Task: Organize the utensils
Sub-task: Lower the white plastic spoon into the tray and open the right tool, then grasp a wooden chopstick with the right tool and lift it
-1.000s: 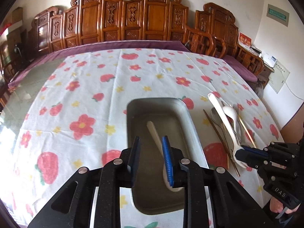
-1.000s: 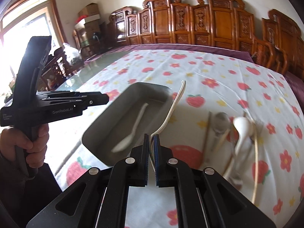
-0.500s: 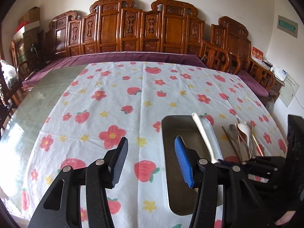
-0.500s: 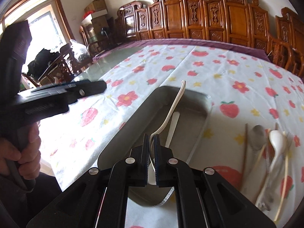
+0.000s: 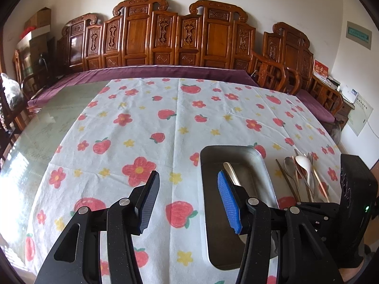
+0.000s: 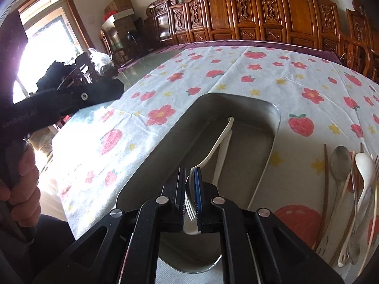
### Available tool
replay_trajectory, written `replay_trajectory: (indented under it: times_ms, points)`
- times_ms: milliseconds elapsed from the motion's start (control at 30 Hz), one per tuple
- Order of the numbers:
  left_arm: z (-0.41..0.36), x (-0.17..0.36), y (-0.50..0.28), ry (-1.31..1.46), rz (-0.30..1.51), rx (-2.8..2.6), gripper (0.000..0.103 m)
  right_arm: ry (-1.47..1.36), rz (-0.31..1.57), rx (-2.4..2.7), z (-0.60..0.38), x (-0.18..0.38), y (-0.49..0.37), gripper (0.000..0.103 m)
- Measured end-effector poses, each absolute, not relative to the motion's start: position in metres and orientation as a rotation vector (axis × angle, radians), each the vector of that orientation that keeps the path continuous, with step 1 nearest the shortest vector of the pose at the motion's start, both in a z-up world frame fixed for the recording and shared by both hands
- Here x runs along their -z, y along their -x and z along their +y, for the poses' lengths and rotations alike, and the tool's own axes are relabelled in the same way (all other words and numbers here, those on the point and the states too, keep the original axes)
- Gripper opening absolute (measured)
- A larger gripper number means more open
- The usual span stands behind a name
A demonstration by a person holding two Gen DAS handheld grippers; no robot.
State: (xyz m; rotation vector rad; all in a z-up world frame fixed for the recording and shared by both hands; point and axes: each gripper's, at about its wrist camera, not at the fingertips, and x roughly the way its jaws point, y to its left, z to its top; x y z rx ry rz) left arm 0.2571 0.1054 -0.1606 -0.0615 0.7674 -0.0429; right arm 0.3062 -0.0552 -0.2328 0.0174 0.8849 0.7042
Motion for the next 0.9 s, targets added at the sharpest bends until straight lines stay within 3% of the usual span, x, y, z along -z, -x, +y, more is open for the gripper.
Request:
replay_trajectory:
  times_ms: [133,267,400,633,900]
  points:
    - [0.097,0.160,-0.257,0.047,0.763,0.048,0.049,0.004,0.879,-0.702,-0.058,0.231,-0.309,0.011]
    - [0.094,0.162,-0.257,0.040,0.767,0.048,0.049,-0.003,0.874,-0.686,-0.068,0.231,-0.311,0.024]
    - [0.088,0.162,-0.259,0.041,0.770,0.059,0.050,0.005,0.839,-0.658,-0.087,0.218,-0.309,0.024]
    - [0.061,0.164,-0.261,0.031,0.777,0.114,0.070,0.090,0.764,-0.507,-0.159,0.188,-0.308,0.024]
    - [0.011,0.172,-0.258,0.003,0.790,0.205,0.070,0.141,0.768,-0.326,-0.237,0.200,-0.320,0.024]
